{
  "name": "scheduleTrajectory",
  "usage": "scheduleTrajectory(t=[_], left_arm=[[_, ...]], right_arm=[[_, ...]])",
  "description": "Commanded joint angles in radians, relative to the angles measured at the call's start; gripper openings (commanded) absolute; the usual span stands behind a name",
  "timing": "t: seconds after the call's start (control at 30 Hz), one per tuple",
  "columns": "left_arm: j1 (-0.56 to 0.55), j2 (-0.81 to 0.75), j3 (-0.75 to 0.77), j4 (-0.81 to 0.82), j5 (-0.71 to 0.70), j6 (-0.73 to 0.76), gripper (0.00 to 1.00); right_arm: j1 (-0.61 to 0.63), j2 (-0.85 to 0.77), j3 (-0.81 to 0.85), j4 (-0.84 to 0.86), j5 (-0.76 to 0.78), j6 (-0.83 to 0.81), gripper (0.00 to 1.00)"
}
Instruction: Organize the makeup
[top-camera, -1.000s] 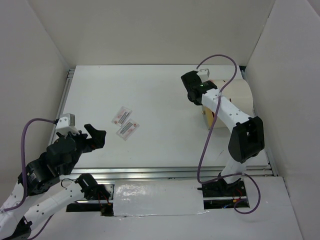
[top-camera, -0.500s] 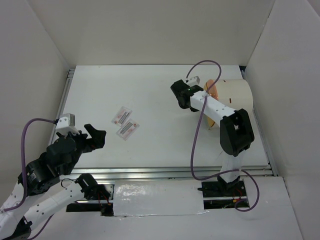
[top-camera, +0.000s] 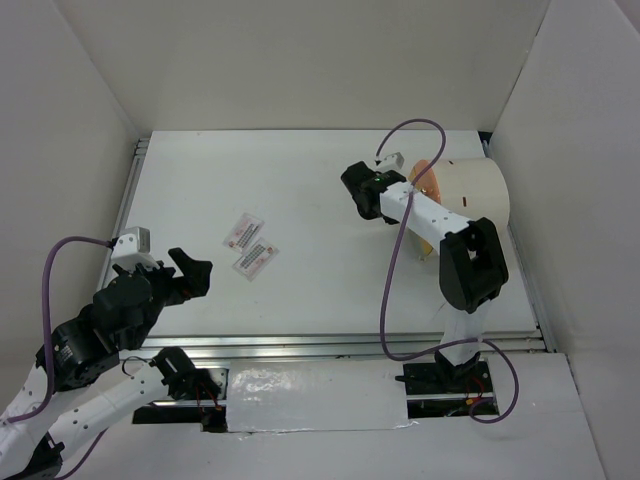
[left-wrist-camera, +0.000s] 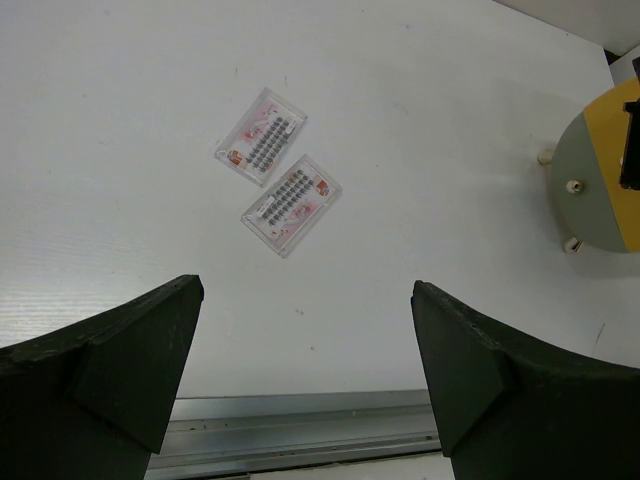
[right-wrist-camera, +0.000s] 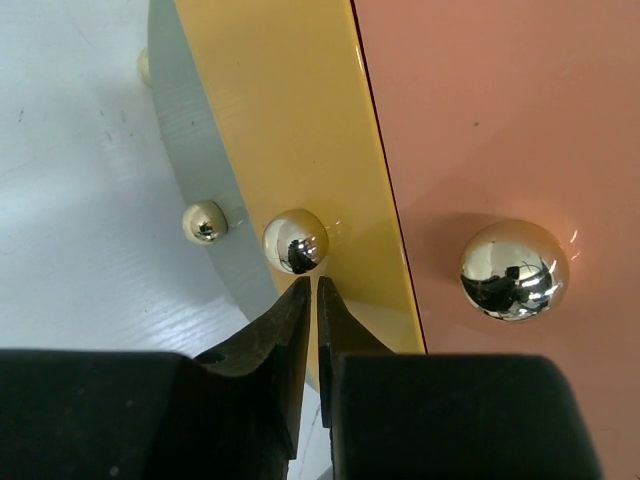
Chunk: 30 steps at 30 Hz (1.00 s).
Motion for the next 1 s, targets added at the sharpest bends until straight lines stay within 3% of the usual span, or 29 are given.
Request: scheduleTrajectory(t=[0.0, 0.17, 0.23, 0.33, 0.4, 0.53, 0.57, 0.63, 0.73, 0.87, 0.97], left_arm=[[-0.004, 0.002, -0.001, 0.039, -0.005, 0.012, 0.99], [-0.005, 0.002, -0.001, 0.037, -0.008, 0.009, 1.00], [-0.004, 0.003, -0.001, 0.037, -0.011, 0.009, 0.99], [-0.004, 0.014, 0.001, 0.031, -0.016, 0.002, 0.99], [-0.005, 0.022, 0.002, 0.028, -0.017, -0.001, 0.99], [-0.005, 0.040, -0.001, 0.034, -0.005, -0.008, 0.99], [-0.005, 0.048, -0.002, 0.050, 0.007, -0.008, 0.99], [-0.004, 0.084, -0.002, 0.056, 0.059, -0.033, 0.99], [-0.005, 0.155, -0.074, 0.225, 0.236, -0.073, 0.99], [-0.002, 0.366, -0.154, 0.683, 0.455, -0.128, 0.99], [0.001, 0.609, -0.136, 0.897, 0.588, -0.186, 0.99]], right_arm=[[0.004, -0.036, -0.006, -0.003, 0.037, -0.015, 0.14], [0.056, -0.023, 0.011, 0.012, -0.055, -0.040, 0.19], [0.134, -0.030, 0.016, 0.028, -0.104, -0.055, 0.25], [0.239, -0.072, 0.042, 0.041, -0.170, -0.050, 0.56], [0.278, -0.170, 0.037, 0.093, -0.273, -0.053, 0.65], [0.361, -0.393, 0.007, 0.161, -0.436, -0.031, 0.97], [0.375, -0.501, -0.001, 0.173, -0.457, -0.003, 1.00], [0.398, -0.624, -0.048, 0.205, -0.503, 0.028, 1.00], [0.398, -0.889, -0.113, 0.258, -0.581, 0.095, 1.00], [0.401, -1.034, -0.132, 0.241, -0.683, 0.138, 1.00], [0.404, -1.181, -0.184, 0.300, -0.804, 0.189, 1.00]])
